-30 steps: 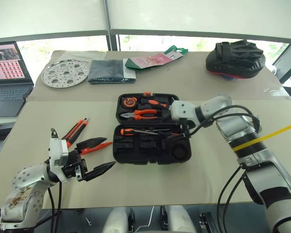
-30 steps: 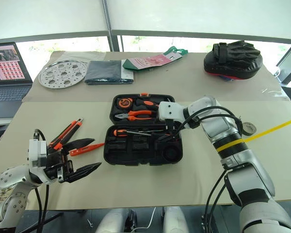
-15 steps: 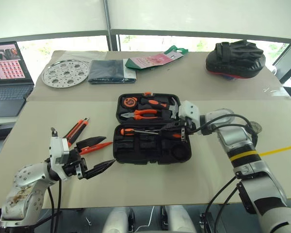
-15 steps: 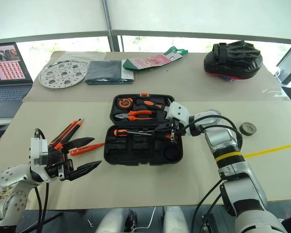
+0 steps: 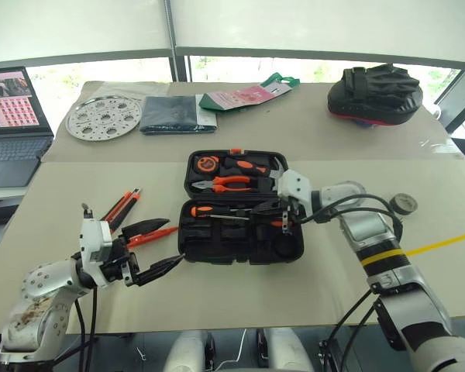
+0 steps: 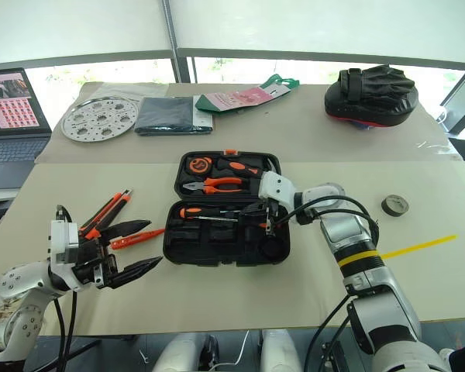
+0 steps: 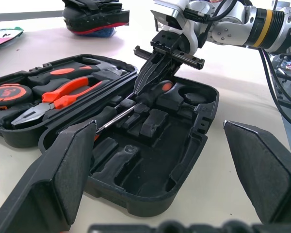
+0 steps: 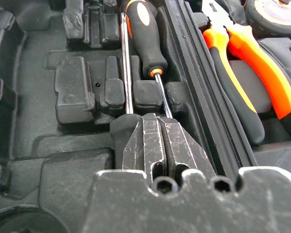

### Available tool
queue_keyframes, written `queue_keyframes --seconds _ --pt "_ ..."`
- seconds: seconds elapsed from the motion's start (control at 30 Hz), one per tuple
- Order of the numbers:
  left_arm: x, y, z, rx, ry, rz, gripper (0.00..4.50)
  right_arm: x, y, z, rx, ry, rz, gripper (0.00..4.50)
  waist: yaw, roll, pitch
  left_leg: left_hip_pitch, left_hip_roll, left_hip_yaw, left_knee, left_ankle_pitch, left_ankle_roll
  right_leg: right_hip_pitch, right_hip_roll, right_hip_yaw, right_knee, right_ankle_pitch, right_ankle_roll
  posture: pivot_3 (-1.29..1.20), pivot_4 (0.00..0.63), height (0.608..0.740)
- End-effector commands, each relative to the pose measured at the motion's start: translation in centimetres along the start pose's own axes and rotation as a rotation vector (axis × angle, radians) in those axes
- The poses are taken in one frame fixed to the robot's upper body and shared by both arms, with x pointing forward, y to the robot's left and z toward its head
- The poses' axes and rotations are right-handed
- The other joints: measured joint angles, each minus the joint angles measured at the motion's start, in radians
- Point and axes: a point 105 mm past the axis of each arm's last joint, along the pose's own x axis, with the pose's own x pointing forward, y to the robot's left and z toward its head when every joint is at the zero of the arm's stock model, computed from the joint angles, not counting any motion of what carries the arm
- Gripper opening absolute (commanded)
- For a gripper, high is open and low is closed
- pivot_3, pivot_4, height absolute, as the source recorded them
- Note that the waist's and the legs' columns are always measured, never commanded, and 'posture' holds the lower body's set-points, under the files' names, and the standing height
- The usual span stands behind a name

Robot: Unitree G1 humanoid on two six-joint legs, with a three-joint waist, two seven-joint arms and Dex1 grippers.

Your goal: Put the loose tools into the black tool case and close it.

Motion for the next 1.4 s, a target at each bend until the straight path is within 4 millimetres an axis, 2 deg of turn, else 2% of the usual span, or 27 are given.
queue_keyframes --seconds 0.03,0.17,0.27,0.4,0.57,0.83,0.97,1.27,1.4 --pt "0.0 -0.2 0.7 0.035 0.001 -0.009 4.5 0.2 0.2 2.0 -0.051 -0.099 0.009 0.03 -0.002 0.0 0.0 0.0 0.0 0.0 0.0 0.0 0.0 0.0 0.0 0.0 0.0 0.0 0.0 0.0 0.15 0.74" --pt "-0.1 -0.3 0.7 0.031 0.006 -0.011 4.5 -0.4 -0.2 3.1 -0.05 -0.155 -0.007 0.03 -0.001 0.0 0.0 0.0 0.0 0.0 0.0 0.0 0.0 0.0 0.0 0.001 0.0 0.0 0.0 0.0 0.15 0.74" --pt "-0.1 -0.3 0.6 0.029 0.009 -0.012 4.5 -0.4 0.2 3.1 -0.02 -0.16 0.011 0.03 0.001 0.0 0.0 0.0 0.0 0.0 0.0 0.0 0.0 0.0 0.0 0.001 0.0 0.0 0.0 0.0 0.15 0.74" --pt "-0.2 -0.3 0.5 0.027 0.014 -0.015 4.5 0.0 1.0 2.3 0.003 -0.121 0.034 0.03 0.003 0.0 0.0 0.0 0.0 0.0 0.0 0.0 0.0 0.0 0.0 0.001 0.0 0.0 0.0 0.0 0.15 0.74" --pt "-0.3 -0.3 0.5 0.027 0.019 -0.013 4.5 0.3 1.3 0.3 0.035 -0.036 0.037 0.03 0.002 0.0 0.0 0.0 0.0 0.0 0.0 0.0 0.0 0.0 0.0 0.001 0.0 0.0 0.0 0.0 0.15 0.74" --pt "-0.4 -0.3 0.5 0.032 0.029 -0.002 4.5 1.0 2.2 -1.9 0.076 0.05 0.068 0.03 0.002 0.0 0.0 0.007 0.0 0.0 0.0 0.0 0.0 0.005 0.0 0.001 0.0 0.0 -0.001 0.0 0.15 0.74" --pt "-0.7 -0.5 0.3 0.026 0.041 0.009 4.5 1.6 1.9 -2.4 0.14 0.099 0.05 0.03 0.001 0.0 -0.001 0.015 0.0 0.0 -0.001 0.0 0.0 0.013 -0.001 0.001 -0.001 -0.001 -0.002 0.0 0.15 0.74" --pt "-1.2 -1.0 0.0 0.001 0.052 0.039 4.5 2.5 3.0 -3.1 0.236 0.188 0.111 0.03 0.001 0.001 -0.006 0.018 0.001 -0.001 -0.003 0.0 -0.002 0.014 -0.008 0.0 0.0 0.002 -0.006 0.0 0.15 0.74" --pt "-1.1 -1.0 -0.2 -0.002 0.054 0.049 4.5 2.2 3.0 -4.1 0.29 0.201 0.099 0.03 0.0 0.0 -0.014 0.018 0.001 -0.001 -0.003 0.0 -0.002 0.015 -0.009 -0.001 0.0 0.002 -0.006 0.0 0.15 0.74"
